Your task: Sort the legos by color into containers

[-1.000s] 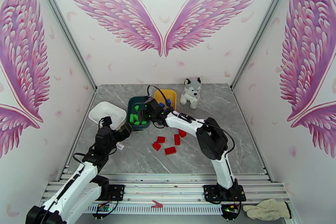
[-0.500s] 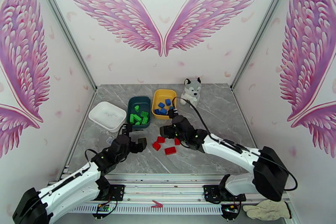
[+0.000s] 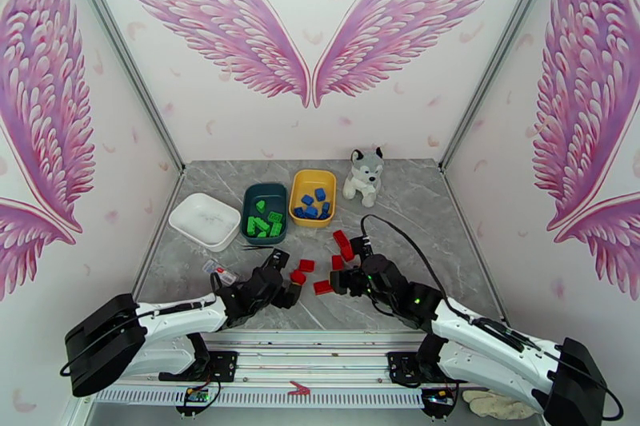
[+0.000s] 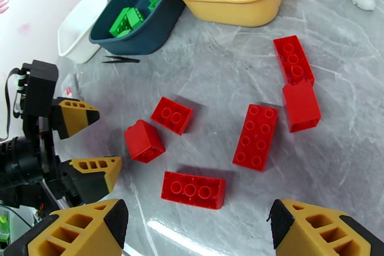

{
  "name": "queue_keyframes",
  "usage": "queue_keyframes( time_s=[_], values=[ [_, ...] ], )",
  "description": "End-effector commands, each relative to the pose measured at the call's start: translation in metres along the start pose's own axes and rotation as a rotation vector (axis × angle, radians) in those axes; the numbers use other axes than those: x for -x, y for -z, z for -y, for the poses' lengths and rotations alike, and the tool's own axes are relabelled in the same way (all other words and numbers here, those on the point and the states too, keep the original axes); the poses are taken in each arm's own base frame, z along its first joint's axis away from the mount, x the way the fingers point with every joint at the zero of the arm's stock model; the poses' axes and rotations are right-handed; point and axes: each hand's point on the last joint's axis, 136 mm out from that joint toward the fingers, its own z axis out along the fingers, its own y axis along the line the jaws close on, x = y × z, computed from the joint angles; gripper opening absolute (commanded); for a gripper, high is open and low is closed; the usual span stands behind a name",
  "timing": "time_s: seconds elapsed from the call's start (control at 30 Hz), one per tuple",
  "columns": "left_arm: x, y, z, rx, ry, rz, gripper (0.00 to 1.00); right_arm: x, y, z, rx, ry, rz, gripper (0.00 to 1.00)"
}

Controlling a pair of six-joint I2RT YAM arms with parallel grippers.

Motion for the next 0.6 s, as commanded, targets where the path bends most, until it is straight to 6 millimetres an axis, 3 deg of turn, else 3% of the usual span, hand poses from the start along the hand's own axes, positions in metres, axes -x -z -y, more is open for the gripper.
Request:
queue_keyframes(
  time_s=[0.0, 0.33, 0.57],
  values=[
    [0.022, -0.004, 0.021, -0.069, -0.032, 0.074, 0.97, -0.013, 0.000, 0.008, -0.022, -0.021, -0.023, 0.84],
    [0.014, -0.040, 0.019, 0.026, -0.085, -0.003, 0.86, -0.016, -0.002, 0.007, -0.011, -0.034, -0.025, 0.85],
    [0.013, -0.047, 0.019, 0.044, -0.083, -0.023, 0.68, -0.018, -0.003, 0.007, -0.011, -0.036, -0.028, 0.84]
  ],
)
